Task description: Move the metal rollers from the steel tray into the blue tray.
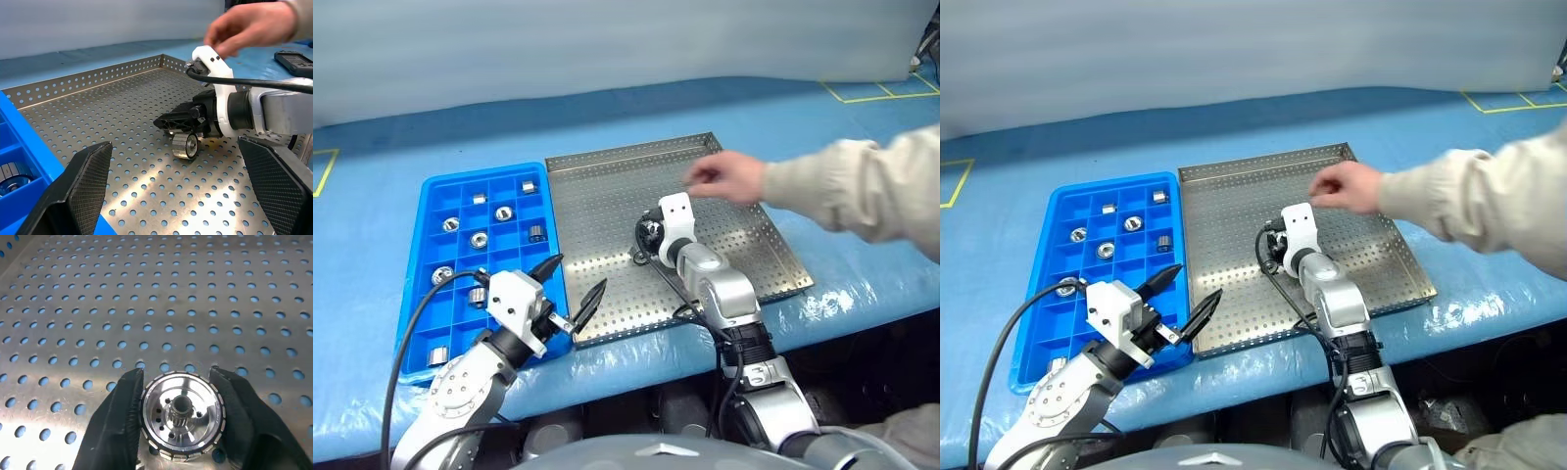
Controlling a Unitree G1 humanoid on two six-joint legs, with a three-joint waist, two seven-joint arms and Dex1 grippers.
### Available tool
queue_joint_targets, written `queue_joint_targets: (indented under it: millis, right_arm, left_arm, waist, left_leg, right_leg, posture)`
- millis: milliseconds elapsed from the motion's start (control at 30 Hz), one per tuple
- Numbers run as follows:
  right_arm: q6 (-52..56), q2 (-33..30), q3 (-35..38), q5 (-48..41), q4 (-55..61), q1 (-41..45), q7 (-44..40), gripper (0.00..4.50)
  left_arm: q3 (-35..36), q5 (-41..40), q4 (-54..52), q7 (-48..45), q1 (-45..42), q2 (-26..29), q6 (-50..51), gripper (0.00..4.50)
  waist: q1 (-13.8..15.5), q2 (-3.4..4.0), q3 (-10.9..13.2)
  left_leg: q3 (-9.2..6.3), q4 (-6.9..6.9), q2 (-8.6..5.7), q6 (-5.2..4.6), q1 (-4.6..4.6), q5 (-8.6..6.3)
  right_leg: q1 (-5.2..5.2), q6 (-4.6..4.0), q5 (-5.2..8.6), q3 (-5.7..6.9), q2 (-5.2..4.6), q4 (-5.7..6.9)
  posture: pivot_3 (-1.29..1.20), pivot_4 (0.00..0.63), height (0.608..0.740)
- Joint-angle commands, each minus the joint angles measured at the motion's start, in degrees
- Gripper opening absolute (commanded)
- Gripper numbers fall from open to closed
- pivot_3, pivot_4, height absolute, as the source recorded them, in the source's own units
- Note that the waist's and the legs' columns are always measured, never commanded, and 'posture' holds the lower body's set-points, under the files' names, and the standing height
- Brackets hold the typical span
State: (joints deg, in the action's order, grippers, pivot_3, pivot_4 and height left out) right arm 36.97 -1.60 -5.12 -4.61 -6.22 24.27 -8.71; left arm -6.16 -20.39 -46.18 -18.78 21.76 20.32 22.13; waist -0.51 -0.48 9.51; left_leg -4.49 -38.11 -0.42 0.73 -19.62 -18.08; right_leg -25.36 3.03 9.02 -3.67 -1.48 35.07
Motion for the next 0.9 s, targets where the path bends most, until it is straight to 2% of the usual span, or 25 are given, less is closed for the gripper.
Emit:
queue_joint_targets:
  millis: [33,767,900]
  right_arm:
    - [0.40,0.15,0.23,-0.10,1.31,-0.03,0.15,1.72]
    - [0.85,0.09,-0.10,-0.32,2.35,-0.18,-0.06,1.72]
    - [0.90,0.44,0.55,-2.87,3.26,-0.47,-2.83,1.72]
  left_arm:
    - [-0.26,-0.30,-2.82,-0.03,-0.12,-0.20,-0.72,4.50]
    - [-0.63,-0.53,-2.61,-0.51,-0.86,0.16,-0.29,4.50]
    - [-0.71,-0.50,-2.70,-0.48,-0.84,0.16,-0.28,4.50]
  waist:
    - [0.01,0.00,0.00]
    - [-0.04,0.00,0.00]
    - [-0.07,0.00,0.00]
  left_leg:
    - [0.00,0.00,0.00,0.00,0.00,0.00]
    - [0.00,-0.01,0.00,0.00,0.00,0.00]
    - [0.00,0.00,0.00,0.00,-0.01,0.00]
  right_leg:
    - [-0.01,0.00,0.00,0.00,0.00,0.00]
    - [0.00,0.00,0.00,0.00,0.00,0.00]
    - [0.00,0.00,0.00,0.00,0.00,0.00]
  posture:
    - [0.15,0.150,0.740]
    - [0.14,0.150,0.740]
    - [0.14,0.150,0.740]
